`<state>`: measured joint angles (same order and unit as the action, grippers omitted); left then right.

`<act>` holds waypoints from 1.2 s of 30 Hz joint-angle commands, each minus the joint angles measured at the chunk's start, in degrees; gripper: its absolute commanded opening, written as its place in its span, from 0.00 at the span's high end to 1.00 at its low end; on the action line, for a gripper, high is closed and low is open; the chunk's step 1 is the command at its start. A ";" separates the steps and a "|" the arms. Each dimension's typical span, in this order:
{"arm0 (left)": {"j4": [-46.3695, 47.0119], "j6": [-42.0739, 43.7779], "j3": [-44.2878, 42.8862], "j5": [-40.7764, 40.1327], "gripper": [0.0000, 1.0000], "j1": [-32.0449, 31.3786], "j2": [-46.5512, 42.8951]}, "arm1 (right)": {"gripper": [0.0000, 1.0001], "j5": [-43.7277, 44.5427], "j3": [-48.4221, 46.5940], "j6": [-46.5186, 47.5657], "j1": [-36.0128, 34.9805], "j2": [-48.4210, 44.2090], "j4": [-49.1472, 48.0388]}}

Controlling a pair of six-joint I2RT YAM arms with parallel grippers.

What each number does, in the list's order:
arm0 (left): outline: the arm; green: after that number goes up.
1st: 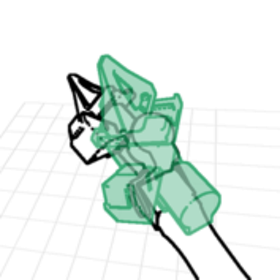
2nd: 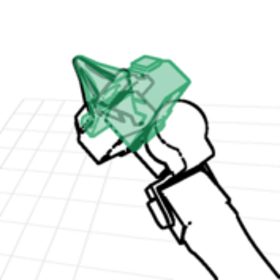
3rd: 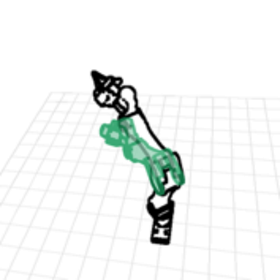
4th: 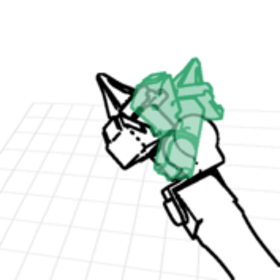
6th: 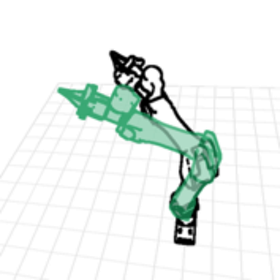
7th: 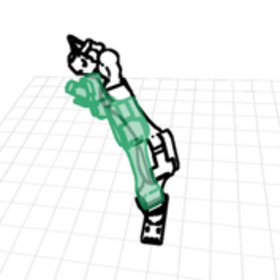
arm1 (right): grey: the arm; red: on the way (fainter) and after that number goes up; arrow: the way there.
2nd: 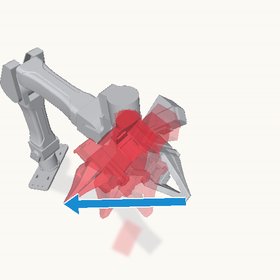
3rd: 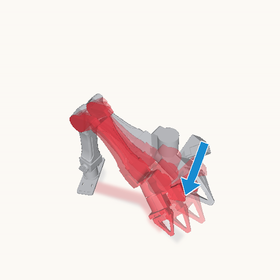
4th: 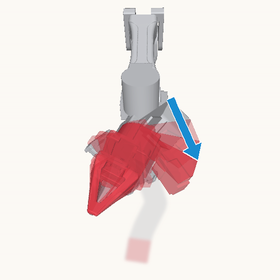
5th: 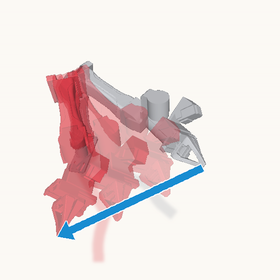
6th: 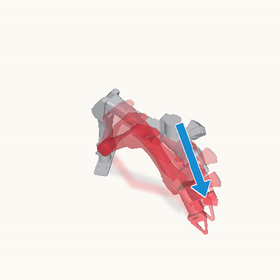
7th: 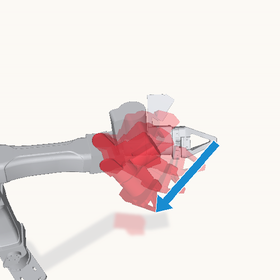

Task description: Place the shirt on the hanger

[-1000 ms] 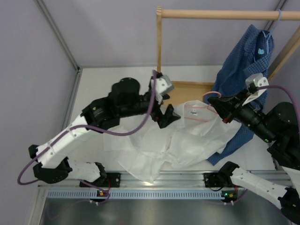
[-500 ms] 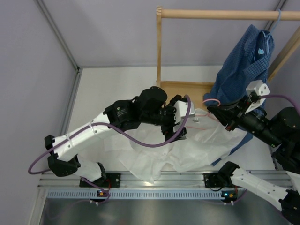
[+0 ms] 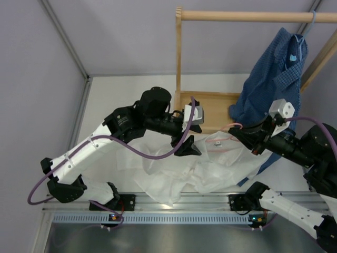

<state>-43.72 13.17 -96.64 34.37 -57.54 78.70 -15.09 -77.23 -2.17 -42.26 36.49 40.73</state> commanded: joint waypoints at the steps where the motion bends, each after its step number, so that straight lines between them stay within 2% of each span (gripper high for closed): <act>1: 2.15 -0.42 0.31 6.66 0.16 -0.03 1.63 | 1.00 -2.40 -1.34 0.94 -0.37 0.68 -2.23; 3: 2.24 -0.69 0.23 7.55 0.17 -0.12 2.60 | 1.00 -2.31 -1.61 0.94 -0.37 1.04 -2.32; 6: 2.24 -0.78 0.14 7.91 0.36 -0.03 3.57 | 1.00 -2.83 -1.52 0.59 -0.45 1.13 -3.02; 7: 2.24 -0.78 -0.04 7.82 0.60 -0.12 3.83 | 1.00 -3.10 -1.34 0.33 -0.37 1.13 -3.37; 9: 2.33 -0.95 -0.39 7.03 0.84 -0.12 4.53 | 1.00 -4.06 -0.73 -0.55 -0.45 0.78 -4.95; 10: 2.24 -1.04 -0.56 6.68 1.00 -0.03 4.71 | 1.00 -4.07 -0.38 -0.98 -0.37 0.69 -5.57; 16: 2.24 0.10 -0.04 7.03 1.00 -0.03 2.96 | 0.99 -2.75 1.47 -2.31 -0.45 -0.63 -6.81; 17: 2.24 0.62 0.22 7.29 1.00 0.14 1.82 | 0.88 -2.31 1.73 -1.79 -0.37 -1.41 -6.20; 18: 1.98 0.89 0.31 8.25 1.00 0.32 1.20 | 0.49 -1.61 1.73 -1.17 -0.45 -1.94 -3.23; 19: 1.37 1.24 0.23 8.95 1.00 0.58 0.76 | 0.42 -0.74 1.30 -0.47 -0.45 -2.56 -0.94; 21: -0.39 2.03 0.05 10.01 1.00 0.76 -0.56 | 0.41 2.07 -1.93 0.94 -0.28 -4.40 7.55; 25: -1.63 2.65 1.01 14.05 1.00 0.76 -2.93 | 0.32 -1.16 -7.05 7.78 -0.45 -8.97 19.70; 27: -1.63 3.44 1.54 16.16 1.00 0.59 -4.25 | 0.26 -3.61 -7.49 10.26 -0.80 -11.00 21.93; 34: -1.63 2.83 0.58 18.80 1.00 -0.12 -4.69 | 0.27 -11.00 -6.62 10.00 -1.60 -8.37 23.78; 36: -1.63 2.65 0.75 18.72 1.00 -0.12 -4.69 | 0.31 -16.79 -6.18 9.91 -1.60 -6.70 23.34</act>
<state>-47.22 14.98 -95.33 49.30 -57.30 74.81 -24.10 -84.40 6.57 -43.13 26.02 61.23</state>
